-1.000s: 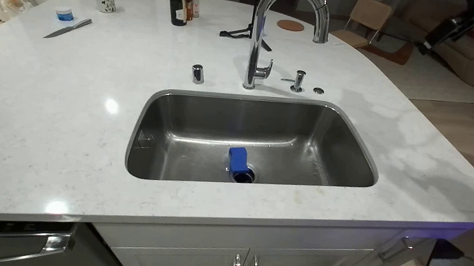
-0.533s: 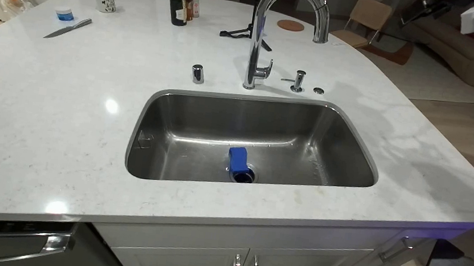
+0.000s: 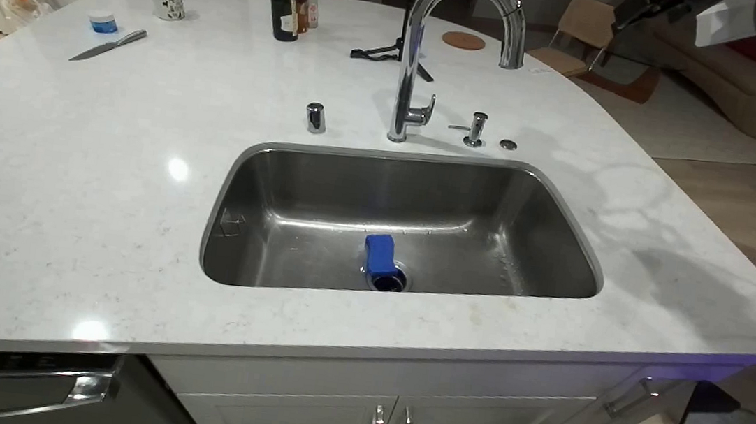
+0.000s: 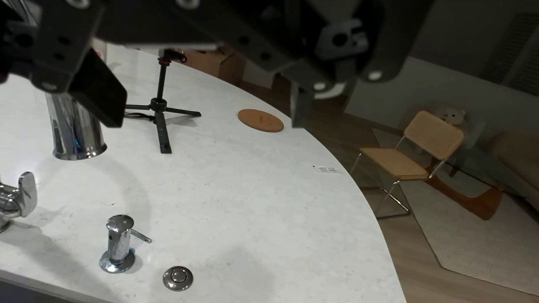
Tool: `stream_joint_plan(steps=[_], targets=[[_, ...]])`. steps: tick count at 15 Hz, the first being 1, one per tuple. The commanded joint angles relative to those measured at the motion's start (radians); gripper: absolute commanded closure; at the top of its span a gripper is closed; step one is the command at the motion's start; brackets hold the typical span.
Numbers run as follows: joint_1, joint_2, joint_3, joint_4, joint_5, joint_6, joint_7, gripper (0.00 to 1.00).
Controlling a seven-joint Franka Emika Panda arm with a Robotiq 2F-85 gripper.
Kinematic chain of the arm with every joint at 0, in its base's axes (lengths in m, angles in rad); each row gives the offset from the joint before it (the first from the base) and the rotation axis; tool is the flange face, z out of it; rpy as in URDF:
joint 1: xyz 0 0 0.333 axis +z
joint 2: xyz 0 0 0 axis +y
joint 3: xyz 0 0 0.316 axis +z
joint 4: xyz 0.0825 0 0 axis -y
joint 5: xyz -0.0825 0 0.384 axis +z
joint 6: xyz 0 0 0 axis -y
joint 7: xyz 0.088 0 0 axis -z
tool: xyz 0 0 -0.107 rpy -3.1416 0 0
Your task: Move the faucet nozzle to the center
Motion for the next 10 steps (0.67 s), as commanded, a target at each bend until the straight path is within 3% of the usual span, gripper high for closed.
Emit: stream_joint_plan(steps=[1, 7, 10], targets=[[0.003, 0.019, 0.001, 0.021, -0.026, 0.015, 0.069, 0.0], [0.031, 0.189, 0.003, 0.189, -0.245, 0.033, 0.386, 0.0], [0.047, 0.291, -0.008, 0.307, -0.337, 0.037, 0.477, 0.0]])
